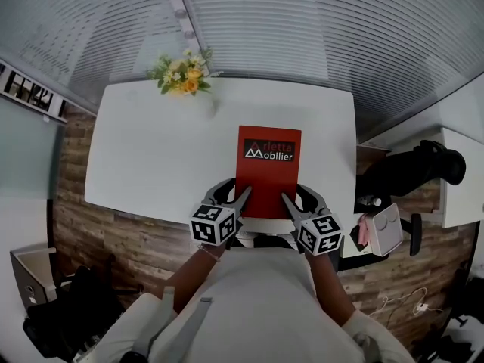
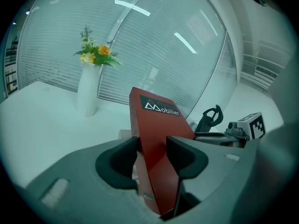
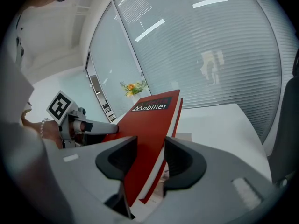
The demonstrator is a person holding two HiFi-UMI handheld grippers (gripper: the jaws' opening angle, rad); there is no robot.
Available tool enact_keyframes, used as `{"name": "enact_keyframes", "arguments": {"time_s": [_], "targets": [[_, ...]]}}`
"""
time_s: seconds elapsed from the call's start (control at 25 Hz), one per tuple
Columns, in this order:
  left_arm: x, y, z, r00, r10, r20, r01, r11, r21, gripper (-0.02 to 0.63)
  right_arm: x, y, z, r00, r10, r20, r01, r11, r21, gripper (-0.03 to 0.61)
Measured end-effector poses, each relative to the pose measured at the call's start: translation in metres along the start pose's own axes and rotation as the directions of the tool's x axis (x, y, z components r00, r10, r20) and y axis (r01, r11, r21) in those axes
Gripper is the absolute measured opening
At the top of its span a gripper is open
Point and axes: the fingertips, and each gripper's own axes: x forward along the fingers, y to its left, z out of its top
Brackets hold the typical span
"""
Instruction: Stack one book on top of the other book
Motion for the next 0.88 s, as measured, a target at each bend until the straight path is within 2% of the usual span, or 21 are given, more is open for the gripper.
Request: {"name": "enact_keyframes", "arguments": {"time_s": [0.4, 0.88], "targets": [[0.003, -0.045, -0.013, 0.998, 0.059, 0.022, -0.058, 0.998, -0.018, 0.201, -0.037, -0.023, -0.006, 0.998, 0.055, -0.001, -0.055, 0.998, -0.001, 0.178], [-0.013, -0.03, -0.005, 0.996, 0.076, 0.037, -0.075, 0.997, -0.019, 0.201, -0.025, -0.005, 0.001, 0.997, 0.081, -0.006, -0.081, 0.997, -0.008, 0.178]]}}
